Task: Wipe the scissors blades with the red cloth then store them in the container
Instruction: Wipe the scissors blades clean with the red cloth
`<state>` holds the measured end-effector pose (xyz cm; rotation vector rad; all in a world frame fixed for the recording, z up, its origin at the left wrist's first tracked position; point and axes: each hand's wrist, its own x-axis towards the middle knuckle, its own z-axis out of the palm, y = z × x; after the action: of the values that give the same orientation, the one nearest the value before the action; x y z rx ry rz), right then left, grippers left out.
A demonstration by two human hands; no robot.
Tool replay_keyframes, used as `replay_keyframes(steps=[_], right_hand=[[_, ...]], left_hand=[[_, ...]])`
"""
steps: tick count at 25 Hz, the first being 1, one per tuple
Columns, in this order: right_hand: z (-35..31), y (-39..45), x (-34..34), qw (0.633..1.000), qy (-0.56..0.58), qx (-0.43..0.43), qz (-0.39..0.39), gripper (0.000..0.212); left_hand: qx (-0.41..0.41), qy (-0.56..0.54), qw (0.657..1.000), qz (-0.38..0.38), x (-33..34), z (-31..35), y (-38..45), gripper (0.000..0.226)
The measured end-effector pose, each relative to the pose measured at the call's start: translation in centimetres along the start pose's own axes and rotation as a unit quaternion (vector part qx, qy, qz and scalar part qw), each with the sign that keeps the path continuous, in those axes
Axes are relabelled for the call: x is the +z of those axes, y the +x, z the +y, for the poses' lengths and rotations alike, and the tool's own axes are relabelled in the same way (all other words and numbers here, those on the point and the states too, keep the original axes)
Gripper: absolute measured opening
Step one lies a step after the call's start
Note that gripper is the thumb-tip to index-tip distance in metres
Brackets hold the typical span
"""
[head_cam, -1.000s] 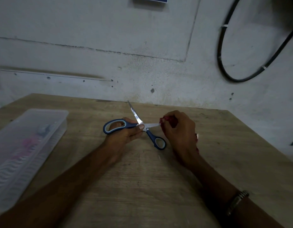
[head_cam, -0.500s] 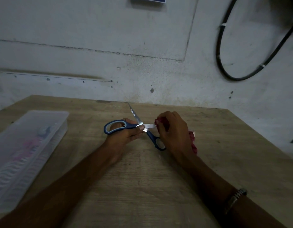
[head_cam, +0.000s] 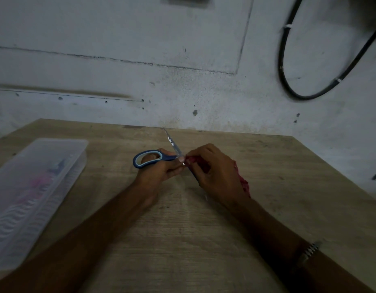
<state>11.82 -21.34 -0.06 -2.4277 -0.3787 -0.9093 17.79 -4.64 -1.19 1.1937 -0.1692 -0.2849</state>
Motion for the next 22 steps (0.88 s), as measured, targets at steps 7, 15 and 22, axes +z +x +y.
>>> replay_keyframes(steps=[7, 15, 22], right_hand=[[0.3, 0.0, -0.5, 1.000, -0.004, 0.005, 0.015, 0.016], [1.0, 0.3, -0.7, 0.993, -0.002, 0.087, 0.078, 0.019], [1.9, 0.3, -0.8, 0.993, -0.104, 0.055, 0.005, 0.020]], left_hand=[[0.007, 0.010, 1.000, 0.008, 0.0, -0.1, 0.1, 0.034], [0.001, 0.008, 1.000, 0.013, 0.3, 0.2, -0.3, 0.028], [0.020, 0.008, 1.000, 0.018, 0.1, 0.6, -0.5, 0.012]])
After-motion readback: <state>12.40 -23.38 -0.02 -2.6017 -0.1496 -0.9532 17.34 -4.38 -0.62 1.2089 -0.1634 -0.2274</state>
